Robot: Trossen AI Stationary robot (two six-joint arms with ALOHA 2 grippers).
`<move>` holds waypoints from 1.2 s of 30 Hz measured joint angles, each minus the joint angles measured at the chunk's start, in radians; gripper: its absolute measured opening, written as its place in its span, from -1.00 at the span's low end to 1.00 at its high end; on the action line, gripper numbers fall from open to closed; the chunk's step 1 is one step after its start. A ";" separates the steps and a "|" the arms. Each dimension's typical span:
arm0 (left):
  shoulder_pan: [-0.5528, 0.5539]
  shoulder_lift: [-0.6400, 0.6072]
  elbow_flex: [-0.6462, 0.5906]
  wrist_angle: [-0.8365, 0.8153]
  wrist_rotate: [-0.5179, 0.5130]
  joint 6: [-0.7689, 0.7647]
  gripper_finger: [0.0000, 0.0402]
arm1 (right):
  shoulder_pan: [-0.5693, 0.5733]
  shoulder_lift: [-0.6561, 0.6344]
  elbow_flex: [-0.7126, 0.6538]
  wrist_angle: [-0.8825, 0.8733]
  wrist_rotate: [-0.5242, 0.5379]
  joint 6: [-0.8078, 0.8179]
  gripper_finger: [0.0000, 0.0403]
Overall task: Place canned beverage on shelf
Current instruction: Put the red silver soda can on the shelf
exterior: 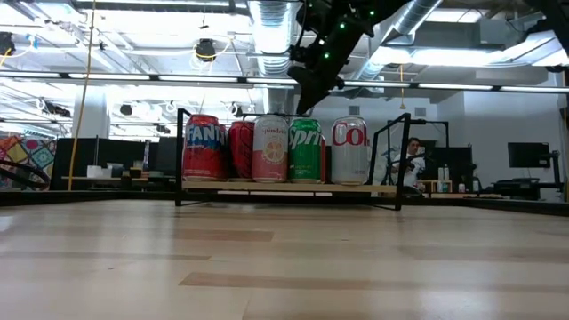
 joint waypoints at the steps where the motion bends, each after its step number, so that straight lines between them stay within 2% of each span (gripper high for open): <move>1: 0.000 0.000 0.000 0.001 0.000 0.000 0.62 | 0.000 0.008 0.000 0.006 -0.004 0.002 -0.99; 8: 0.000 0.002 0.000 -0.001 0.001 -0.002 0.62 | -0.008 0.066 0.000 0.016 -0.014 0.018 -1.00; 17: 0.000 0.002 0.000 -0.006 0.002 -0.004 0.62 | -0.007 0.065 0.000 0.025 -0.018 0.018 -1.00; 20: 0.000 0.002 0.000 -0.007 0.002 -0.004 0.62 | -0.008 0.068 0.000 0.025 -0.064 0.014 -1.00; 27: 0.000 0.002 0.000 -0.007 0.002 -0.013 0.62 | -0.007 0.095 0.001 0.068 -0.095 -0.001 -1.00; 36: 0.000 0.002 0.000 -0.008 0.002 -0.014 0.62 | -0.003 0.062 -0.001 0.054 -0.062 -0.004 -1.00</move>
